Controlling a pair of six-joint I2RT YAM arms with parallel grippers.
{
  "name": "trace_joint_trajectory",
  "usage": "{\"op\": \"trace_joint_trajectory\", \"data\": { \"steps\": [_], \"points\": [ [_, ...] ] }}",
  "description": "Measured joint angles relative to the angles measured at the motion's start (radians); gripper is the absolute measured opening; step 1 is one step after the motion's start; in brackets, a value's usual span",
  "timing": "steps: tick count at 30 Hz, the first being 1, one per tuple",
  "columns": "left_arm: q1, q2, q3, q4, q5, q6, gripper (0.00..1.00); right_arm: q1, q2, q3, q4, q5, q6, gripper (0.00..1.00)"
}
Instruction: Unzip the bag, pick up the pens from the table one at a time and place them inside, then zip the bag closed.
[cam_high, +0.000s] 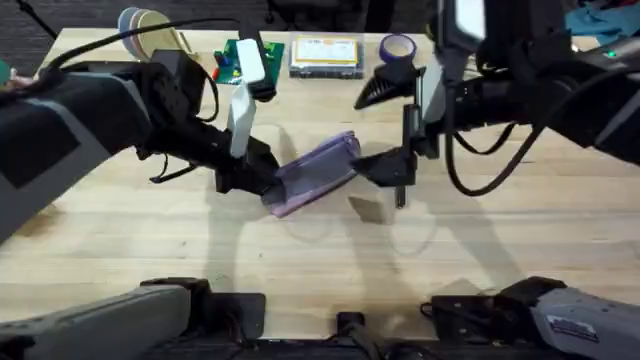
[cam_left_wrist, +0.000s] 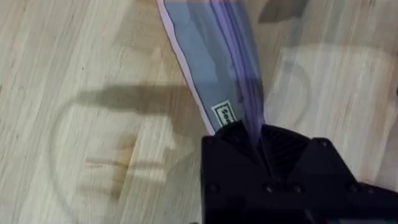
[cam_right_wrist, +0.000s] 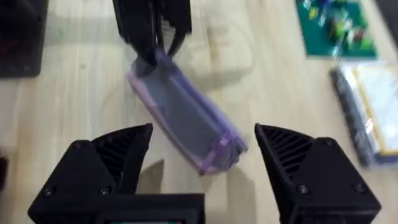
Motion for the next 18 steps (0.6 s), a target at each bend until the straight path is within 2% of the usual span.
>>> {"op": "trace_joint_trajectory", "data": {
  "steps": [4,13,18],
  "points": [
    [0.000,0.000,0.000,0.000,0.000,0.000,0.042,0.000,0.000,0.000,-0.078,0.047,0.003,0.997],
    [0.000,0.000,0.000,0.000,0.000,0.000,0.042,0.000,0.000,0.001,-0.174,0.043,0.005,0.997],
    [0.000,0.000,0.000,0.000,0.000,0.000,0.042,0.000,0.000,0.001,-0.154,0.088,0.077,0.997]
  ]
}}
